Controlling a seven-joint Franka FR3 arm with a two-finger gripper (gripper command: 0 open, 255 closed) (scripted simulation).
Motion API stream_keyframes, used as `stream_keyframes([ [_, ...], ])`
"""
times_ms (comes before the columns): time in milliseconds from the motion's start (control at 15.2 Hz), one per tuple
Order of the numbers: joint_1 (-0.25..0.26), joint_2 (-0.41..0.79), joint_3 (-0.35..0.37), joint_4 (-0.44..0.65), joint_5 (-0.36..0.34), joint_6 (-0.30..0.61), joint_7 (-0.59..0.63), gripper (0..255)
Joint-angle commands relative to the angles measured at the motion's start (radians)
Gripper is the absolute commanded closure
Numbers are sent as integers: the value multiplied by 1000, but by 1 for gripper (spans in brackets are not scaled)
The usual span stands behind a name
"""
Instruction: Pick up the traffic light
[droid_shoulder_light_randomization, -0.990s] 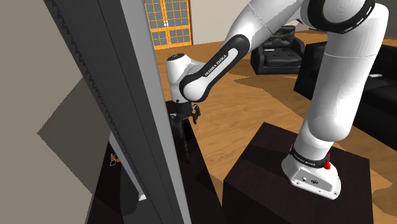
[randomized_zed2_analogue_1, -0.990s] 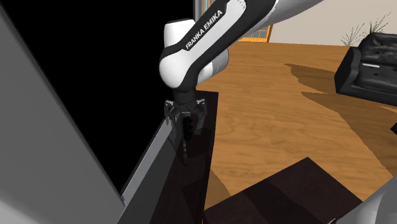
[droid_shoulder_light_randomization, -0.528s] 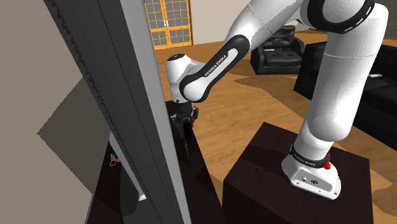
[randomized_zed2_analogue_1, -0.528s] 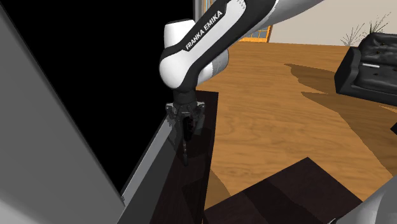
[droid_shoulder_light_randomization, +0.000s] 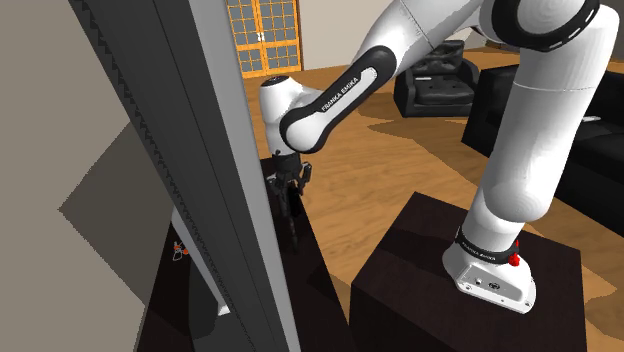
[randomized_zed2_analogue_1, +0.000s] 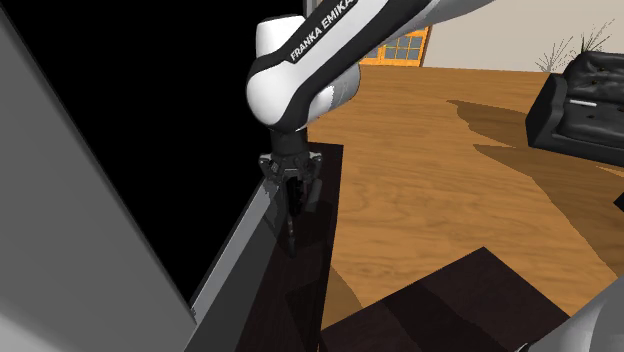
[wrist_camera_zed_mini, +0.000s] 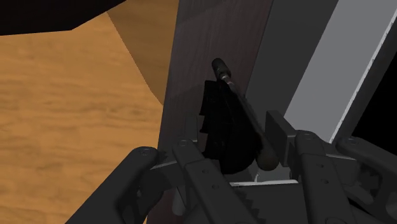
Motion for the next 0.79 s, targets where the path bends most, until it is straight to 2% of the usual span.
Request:
stream_keyframes([
  [0, -2, -18, 1, 8, 9, -25, -7, 255],
  [594, -4, -83, 1, 64, 38, -142, -30, 255],
  [726, -4, -84, 1, 65, 39, -144, -30, 255],
])
